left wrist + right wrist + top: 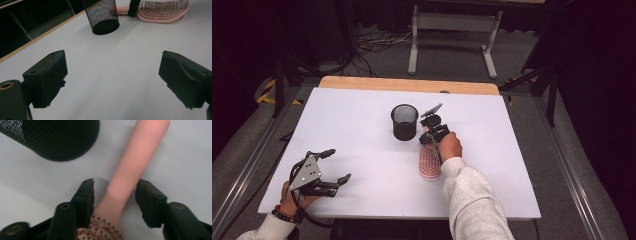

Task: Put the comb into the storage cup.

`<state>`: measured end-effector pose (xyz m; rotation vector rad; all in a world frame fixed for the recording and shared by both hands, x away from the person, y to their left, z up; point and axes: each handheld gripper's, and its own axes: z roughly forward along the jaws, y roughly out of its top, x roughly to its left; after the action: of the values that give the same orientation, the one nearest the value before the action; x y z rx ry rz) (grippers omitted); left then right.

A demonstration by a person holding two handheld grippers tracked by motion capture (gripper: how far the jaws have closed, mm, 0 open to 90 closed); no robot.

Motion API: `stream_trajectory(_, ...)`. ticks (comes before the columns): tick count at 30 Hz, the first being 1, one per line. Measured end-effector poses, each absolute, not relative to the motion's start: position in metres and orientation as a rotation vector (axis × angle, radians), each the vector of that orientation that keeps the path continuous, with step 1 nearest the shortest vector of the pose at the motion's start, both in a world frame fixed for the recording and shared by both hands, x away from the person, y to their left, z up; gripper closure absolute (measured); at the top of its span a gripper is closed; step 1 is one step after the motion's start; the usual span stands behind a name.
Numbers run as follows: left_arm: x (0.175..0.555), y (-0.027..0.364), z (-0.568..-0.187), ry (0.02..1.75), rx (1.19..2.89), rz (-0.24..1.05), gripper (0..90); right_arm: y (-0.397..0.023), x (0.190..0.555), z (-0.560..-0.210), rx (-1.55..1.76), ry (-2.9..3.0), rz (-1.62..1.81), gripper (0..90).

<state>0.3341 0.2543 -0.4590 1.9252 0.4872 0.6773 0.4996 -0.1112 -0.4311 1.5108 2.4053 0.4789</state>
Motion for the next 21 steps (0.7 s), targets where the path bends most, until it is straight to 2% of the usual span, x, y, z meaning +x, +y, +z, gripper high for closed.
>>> stream_trajectory(8,0.335,0.251,-0.461,0.471,1.966,0.672,10.9,-0.111,0.503,-0.432,1.564,2.378,0.491,58.3)
stream_trajectory(12,0.334,0.250,-0.461,0.465,1.978,0.677,11.4,-0.114,0.502,-0.431,1.562,2.374,0.499,69.9)
stream_trajectory(21,0.334,0.247,-0.463,0.455,2.001,0.680,13.5,-0.122,0.499,-0.428,1.554,2.383,0.572,70.2)
